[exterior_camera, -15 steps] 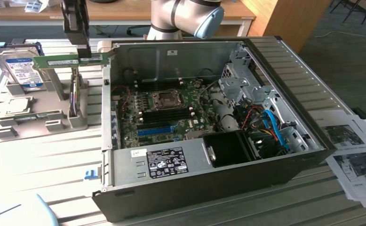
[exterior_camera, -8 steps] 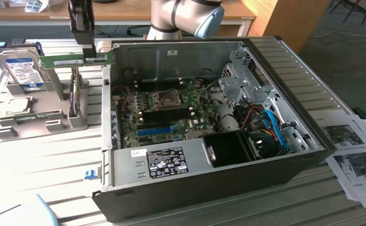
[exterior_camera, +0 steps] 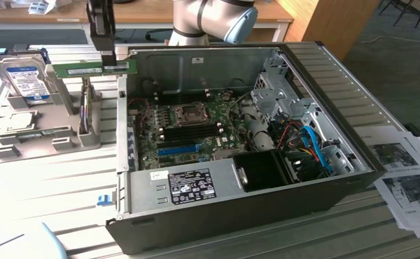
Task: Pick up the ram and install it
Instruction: 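Pick up the ram and move it above insertion slot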
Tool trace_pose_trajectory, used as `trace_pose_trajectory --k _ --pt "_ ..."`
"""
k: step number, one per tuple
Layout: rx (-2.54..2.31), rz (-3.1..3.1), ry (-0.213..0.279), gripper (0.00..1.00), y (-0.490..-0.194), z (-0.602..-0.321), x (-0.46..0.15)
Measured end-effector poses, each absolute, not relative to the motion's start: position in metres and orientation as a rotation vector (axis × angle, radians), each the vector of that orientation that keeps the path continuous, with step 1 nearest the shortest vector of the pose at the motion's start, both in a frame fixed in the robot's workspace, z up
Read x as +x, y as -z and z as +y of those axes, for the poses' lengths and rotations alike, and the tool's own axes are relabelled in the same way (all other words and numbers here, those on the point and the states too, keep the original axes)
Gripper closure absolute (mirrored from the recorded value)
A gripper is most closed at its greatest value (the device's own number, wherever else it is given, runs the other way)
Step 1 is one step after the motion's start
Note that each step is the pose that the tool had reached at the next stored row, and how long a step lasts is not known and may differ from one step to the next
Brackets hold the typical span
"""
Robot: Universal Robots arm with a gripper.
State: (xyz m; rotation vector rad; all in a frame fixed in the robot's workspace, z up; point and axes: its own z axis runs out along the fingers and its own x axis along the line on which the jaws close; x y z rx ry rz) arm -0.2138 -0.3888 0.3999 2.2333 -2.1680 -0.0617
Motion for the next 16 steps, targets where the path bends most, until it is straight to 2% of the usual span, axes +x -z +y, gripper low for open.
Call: trace_pose_trajectory --k 16 --pt "2.233 -2.168 0.062 0.89 -0.4 -0.389 -0.197"
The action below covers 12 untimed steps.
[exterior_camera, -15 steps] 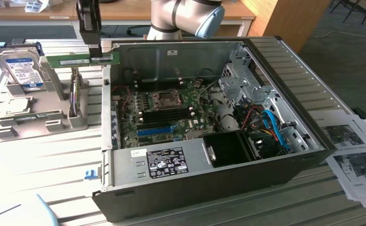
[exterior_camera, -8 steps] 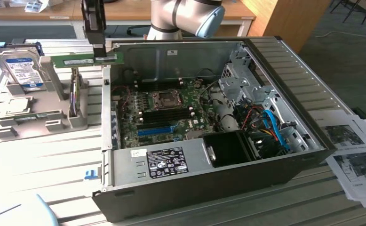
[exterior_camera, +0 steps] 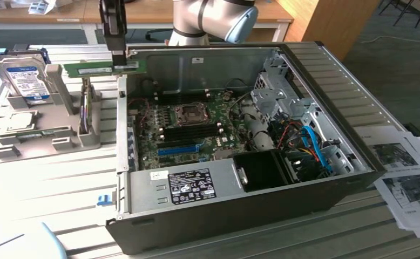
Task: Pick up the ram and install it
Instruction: 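Pick up the ram and move it above insertion slot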
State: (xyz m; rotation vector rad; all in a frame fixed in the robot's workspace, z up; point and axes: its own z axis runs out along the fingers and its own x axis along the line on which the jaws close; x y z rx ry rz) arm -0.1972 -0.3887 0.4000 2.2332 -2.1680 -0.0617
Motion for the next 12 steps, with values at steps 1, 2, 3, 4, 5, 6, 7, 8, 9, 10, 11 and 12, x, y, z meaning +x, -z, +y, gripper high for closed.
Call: trace_pose_trajectory --k 1,2,3,4,5,6,7,8,9,10,11,12 --pt "2.233 -2.168 0.062 0.89 -0.4 -0.389 -0.196" --pt "2.233 -2.168 0.062 0.89 -0.4 -0.389 -0.195" --pt "2.233 -2.168 0.062 0.89 -0.4 -0.389 -0.194" --pt "2.233 -2.168 0.062 0.89 -0.4 -0.389 -0.192" --pt "2.233 -2.168 0.062 0.89 -0.4 -0.389 -0.191" --pt "2.233 -2.168 0.062 0.89 -0.4 -0.389 -0.19" --pt "2.233 -2.168 0.062 0.89 -0.4 -0.389 -0.189" --pt "2.233 -2.168 0.062 0.89 -0.4 -0.389 -0.187" --pt "2.233 -2.168 0.062 0.89 -0.4 -0.389 -0.186" --pt "2.233 -2.168 0.062 0.89 -0.4 -0.389 -0.185" --pt "2.233 -2.168 0.062 0.89 -0.4 -0.389 -0.184" --pt "2.233 -2.168 0.062 0.89 -0.4 -0.389 -0.182"
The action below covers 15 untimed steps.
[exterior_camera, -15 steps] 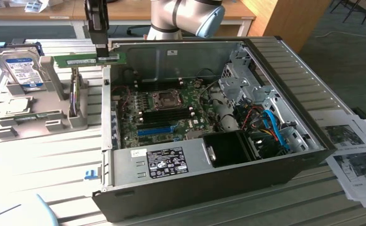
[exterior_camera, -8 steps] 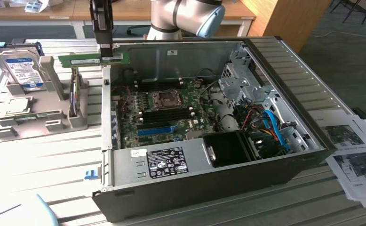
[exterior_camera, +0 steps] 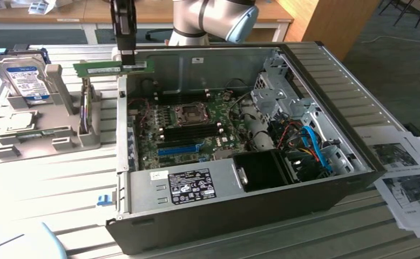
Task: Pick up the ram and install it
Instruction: 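Pick up the ram and move it above insertion slot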
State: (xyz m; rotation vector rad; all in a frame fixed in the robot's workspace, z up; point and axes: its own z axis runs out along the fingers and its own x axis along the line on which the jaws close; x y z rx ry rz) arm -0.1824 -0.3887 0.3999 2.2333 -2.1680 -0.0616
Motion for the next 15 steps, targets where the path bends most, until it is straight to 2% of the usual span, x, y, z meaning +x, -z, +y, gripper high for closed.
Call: trace_pose_trajectory --k 15 --pt "2.233 -2.168 0.062 0.89 -0.4 -0.389 -0.165"
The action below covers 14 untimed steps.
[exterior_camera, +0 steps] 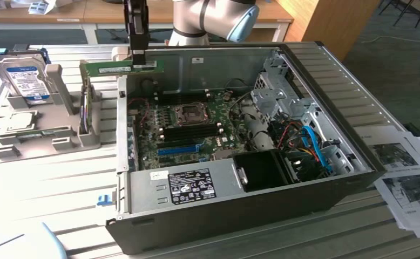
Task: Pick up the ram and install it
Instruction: 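Pick up the ram and move it above insertion slot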
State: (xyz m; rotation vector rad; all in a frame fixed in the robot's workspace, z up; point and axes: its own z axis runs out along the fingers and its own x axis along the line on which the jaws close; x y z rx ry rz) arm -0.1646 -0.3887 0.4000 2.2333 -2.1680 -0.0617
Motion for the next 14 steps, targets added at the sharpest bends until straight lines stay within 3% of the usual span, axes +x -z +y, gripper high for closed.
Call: trace_pose_trajectory --k 14 --pt "2.233 -2.168 0.062 0.89 -0.4 -0.389 -0.148"
